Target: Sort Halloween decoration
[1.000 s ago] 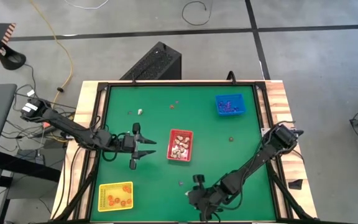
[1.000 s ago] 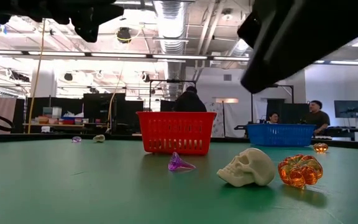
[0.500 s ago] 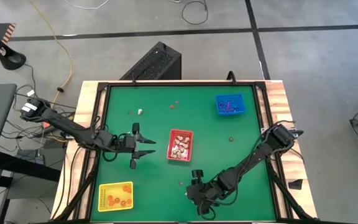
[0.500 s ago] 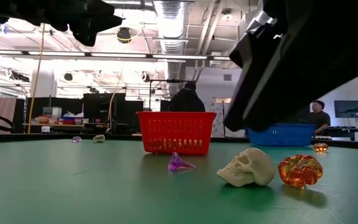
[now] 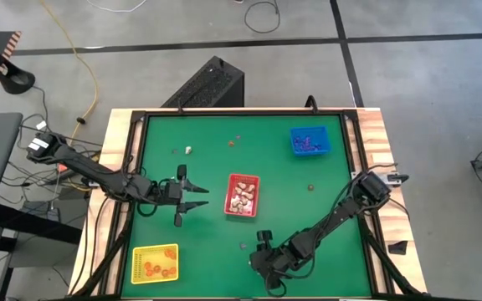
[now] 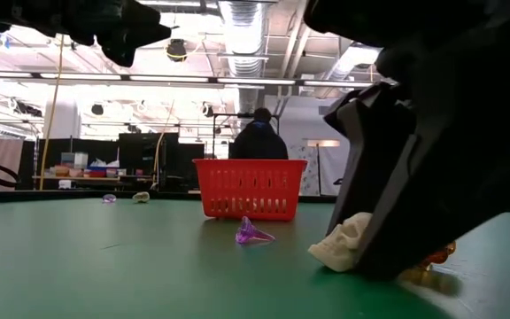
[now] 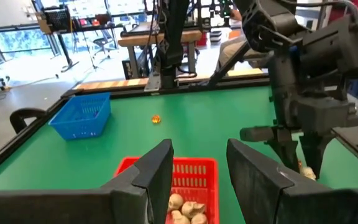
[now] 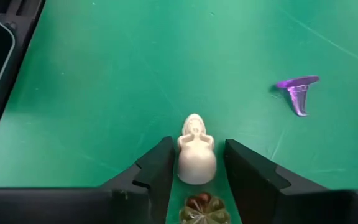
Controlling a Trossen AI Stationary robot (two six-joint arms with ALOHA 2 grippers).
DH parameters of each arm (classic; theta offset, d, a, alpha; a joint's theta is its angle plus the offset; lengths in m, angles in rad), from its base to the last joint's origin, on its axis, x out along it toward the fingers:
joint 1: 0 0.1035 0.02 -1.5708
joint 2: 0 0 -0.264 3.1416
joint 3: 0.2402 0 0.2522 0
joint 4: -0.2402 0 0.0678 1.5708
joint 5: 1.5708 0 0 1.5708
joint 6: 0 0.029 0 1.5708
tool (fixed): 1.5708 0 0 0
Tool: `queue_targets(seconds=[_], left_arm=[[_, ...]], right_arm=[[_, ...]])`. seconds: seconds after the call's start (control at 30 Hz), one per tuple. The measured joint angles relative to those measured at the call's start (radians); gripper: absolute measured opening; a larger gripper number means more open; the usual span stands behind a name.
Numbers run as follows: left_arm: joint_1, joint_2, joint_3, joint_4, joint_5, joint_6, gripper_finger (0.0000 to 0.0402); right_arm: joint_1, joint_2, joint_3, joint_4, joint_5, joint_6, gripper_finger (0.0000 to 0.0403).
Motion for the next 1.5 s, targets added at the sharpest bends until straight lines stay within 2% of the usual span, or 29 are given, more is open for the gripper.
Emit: queue_targets(seconds=[0.27,0.53,0.8,0.97,1.1,1.3,1.5], left_arm=[[0.0,0.0,0.0,-0.005,0.0,0.001,0.0141],[0.0,0.0,0.0,-0.009,0.0,0.001,0.0141],[0.0,0.0,0.0,-0.029,-0.001,0.002,0.0141],[0.0,-0.007,0.0,-0.07,-0.051,0.002,0.0141],[0.0,-0.039,-0.001,-0.12,-0.053,0.0,0.0141],[0.0,-0.092,-0.001,-0.176,-0.055,-0.017,0.0141],[0.0,-0.122,-0.001,-0.216,-0.056,-0.028,0.0141]], right_arm=[[-0.008,-0.017,0.009,-0.027,-0.007,-0.021,0.0109],[-0.045,-0.018,0.13,-0.188,-0.002,-0.13,0.0139],[-0.136,-0.019,0.342,-0.496,0.03,-0.296,0.0115],[-0.219,-0.02,0.402,-0.592,0.057,-0.388,0.0129],[-0.298,-0.02,0.404,-0.65,0.058,-0.398,0.0147],[-0.408,-0.02,0.404,-0.668,0.055,-0.393,0.0149],[-0.477,-0.02,0.404,-0.742,0.049,-0.301,0.0155]])
